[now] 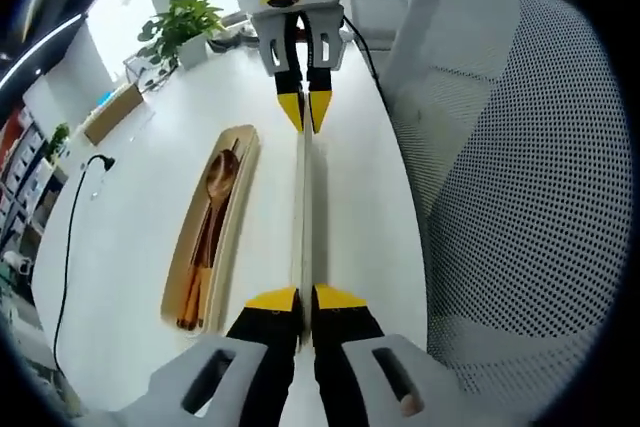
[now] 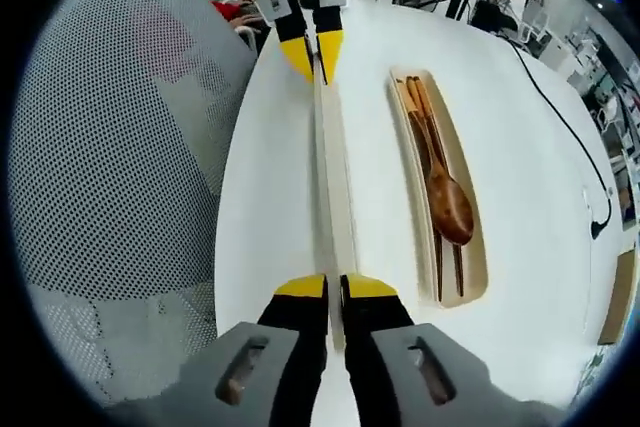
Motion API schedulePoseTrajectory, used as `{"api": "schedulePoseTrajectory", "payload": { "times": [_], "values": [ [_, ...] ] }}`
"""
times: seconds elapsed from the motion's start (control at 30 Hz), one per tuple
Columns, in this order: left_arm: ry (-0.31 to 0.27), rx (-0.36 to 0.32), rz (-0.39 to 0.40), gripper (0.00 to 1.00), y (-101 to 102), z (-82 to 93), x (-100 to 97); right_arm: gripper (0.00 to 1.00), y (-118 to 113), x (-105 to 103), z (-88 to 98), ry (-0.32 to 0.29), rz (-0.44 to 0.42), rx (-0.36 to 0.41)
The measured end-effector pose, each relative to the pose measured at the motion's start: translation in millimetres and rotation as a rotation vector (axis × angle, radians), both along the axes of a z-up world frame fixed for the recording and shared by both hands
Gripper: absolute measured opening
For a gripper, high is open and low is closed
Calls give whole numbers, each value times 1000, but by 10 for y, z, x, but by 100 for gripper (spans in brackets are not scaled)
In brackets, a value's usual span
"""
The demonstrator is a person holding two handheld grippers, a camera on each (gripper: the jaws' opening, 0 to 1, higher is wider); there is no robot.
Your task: Arrange the utensils inside the cutlery case until each visible utensil rests in its matching compartment.
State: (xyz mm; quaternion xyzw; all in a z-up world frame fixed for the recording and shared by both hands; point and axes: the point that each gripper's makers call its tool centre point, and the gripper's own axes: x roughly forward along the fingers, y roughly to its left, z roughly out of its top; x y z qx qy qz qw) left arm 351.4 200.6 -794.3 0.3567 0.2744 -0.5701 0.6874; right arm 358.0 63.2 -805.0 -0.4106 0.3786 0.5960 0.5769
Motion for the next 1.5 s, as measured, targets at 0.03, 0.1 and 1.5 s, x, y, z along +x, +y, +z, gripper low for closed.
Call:
{"api": "schedulePoseTrajectory", "payload": {
  "times": [0.03, 0.1, 1.5],
  "values": [
    [-2, 7, 0, 5, 13, -11, 3, 1, -1, -21, 4, 9, 8, 0],
    [1, 17, 0, 8, 44, -53, 3, 0, 4, -62, 7, 32, 8, 4],
    [115, 1, 12, 5, 39, -175, 18, 1, 37, -71, -116, 115, -68, 116]
  ]
}}
